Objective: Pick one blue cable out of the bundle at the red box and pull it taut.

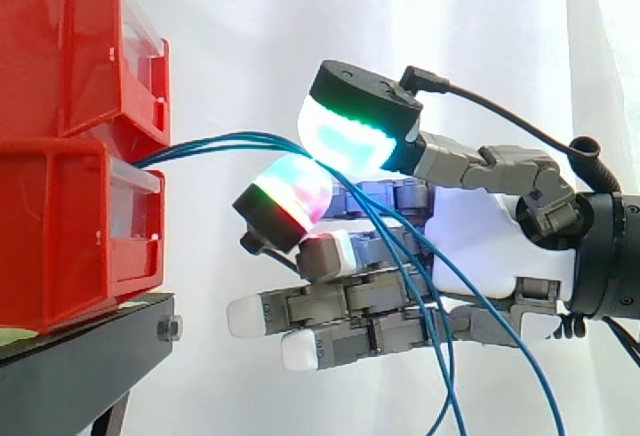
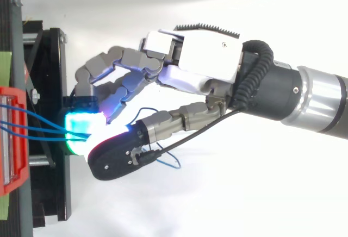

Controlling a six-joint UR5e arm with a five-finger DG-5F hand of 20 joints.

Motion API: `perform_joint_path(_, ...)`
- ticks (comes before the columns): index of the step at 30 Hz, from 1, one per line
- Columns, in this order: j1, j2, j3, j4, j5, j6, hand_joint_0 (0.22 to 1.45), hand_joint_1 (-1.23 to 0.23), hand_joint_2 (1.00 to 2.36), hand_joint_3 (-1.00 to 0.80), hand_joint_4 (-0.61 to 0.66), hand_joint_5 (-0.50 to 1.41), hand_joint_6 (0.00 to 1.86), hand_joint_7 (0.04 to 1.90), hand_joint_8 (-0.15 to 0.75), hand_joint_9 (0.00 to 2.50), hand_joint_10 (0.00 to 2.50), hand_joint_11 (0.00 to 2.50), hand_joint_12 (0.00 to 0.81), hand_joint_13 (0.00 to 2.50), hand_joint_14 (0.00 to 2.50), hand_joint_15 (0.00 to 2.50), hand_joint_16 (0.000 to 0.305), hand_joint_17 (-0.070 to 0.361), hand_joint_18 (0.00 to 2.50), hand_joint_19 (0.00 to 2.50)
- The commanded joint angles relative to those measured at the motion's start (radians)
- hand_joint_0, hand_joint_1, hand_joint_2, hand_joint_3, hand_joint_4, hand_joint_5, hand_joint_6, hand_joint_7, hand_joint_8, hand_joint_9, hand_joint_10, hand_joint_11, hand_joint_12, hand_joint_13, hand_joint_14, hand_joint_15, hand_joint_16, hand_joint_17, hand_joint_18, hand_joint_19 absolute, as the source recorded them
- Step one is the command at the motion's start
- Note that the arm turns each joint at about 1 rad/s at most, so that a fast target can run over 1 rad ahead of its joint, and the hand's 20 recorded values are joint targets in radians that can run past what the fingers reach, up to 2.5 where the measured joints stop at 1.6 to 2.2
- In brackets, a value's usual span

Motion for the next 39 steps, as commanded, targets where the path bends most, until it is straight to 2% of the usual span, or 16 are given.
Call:
perform_joint_path(1, 0.0, 0.0, 0.0, 0.0, 0.0, 0.0, 0.72, -0.86, 1.02, -0.21, 0.01, -0.21, 0.92, 1.0, 0.283, 0.95, 0.01, 1.15, 0.319, 0.64, 0.01, 0.35, 0.043, 0.096, 0.65, 0.36)
perform_joint_path(10, 0.0, 0.0, 0.0, -0.002, 0.0, 0.0, 0.77, -0.84, 1.01, -0.35, -0.01, -0.22, 0.91, 0.99, 0.268, 0.89, 0.01, 1.08, 0.314, 0.58, 0.01, 0.33, 0.042, 0.095, 0.6, 0.36)
perform_joint_path(16, 0.001, 0.0, 0.0, -0.002, 0.002, 0.0, 0.68, -0.79, 1.02, -0.21, -0.01, -0.21, 0.9, 1.09, 0.252, 0.92, 0.01, 1.08, 0.312, 0.57, 0.01, 0.33, 0.042, 0.095, 0.6, 0.38)
perform_joint_path(18, 0.001, 0.0, 0.001, -0.002, 0.002, 0.0, 0.66, -0.75, 1.01, -0.1, -0.04, -0.2, 0.91, 1.14, 0.252, 0.95, 0.01, 1.06, 0.325, 0.57, 0.01, 0.32, 0.046, 0.103, 0.61, 0.38)
perform_joint_path(22, 0.001, 0.0, 0.001, -0.003, 0.002, 0.0, 0.68, -0.74, 1.0, -0.06, -0.04, -0.19, 0.92, 1.14, 0.277, 0.96, 0.01, 1.05, 0.341, 0.58, 0.01, 0.32, 0.048, 0.109, 0.63, 0.35)
perform_joint_path(26, 0.001, 0.0, 0.0, -0.002, 0.002, 0.0, 0.72, -0.8, 1.02, -0.15, -0.06, -0.21, 0.91, 1.01, 0.252, 0.9, 0.01, 1.07, 0.313, 0.55, 0.01, 0.32, 0.042, 0.095, 0.57, 0.36)
perform_joint_path(31, 0.001, 0.0, 0.0, -0.002, 0.002, 0.0, 0.77, -0.87, 1.01, -0.35, 0.02, -0.21, 0.9, 0.89, 0.244, 0.88, 0.01, 1.06, 0.308, 0.55, 0.01, 0.32, 0.042, 0.094, 0.57, 0.35)
perform_joint_path(33, 0.001, 0.0, 0.0, -0.003, 0.002, 0.0, 0.75, -0.88, 1.0, -0.46, 0.07, -0.21, 0.88, 0.88, 0.247, 0.87, 0.01, 1.05, 0.308, 0.55, 0.01, 0.31, 0.042, 0.094, 0.58, 0.33)
perform_joint_path(37, 0.001, 0.0, 0.0, -0.002, 0.002, 0.0, 0.66, -0.83, 1.0, -0.5, 0.1, -0.21, 0.88, 0.87, 0.254, 0.87, 0.01, 1.06, 0.308, 0.55, 0.01, 0.31, 0.042, 0.094, 0.58, 0.35)
perform_joint_path(39, 0.001, 0.0, 0.0, -0.002, 0.002, 0.0, 0.61, -0.76, 1.0, -0.5, 0.1, -0.21, 0.86, 0.9, 0.267, 0.88, 0.01, 1.04, 0.312, 0.54, 0.01, 0.32, 0.042, 0.095, 0.57, 0.37)
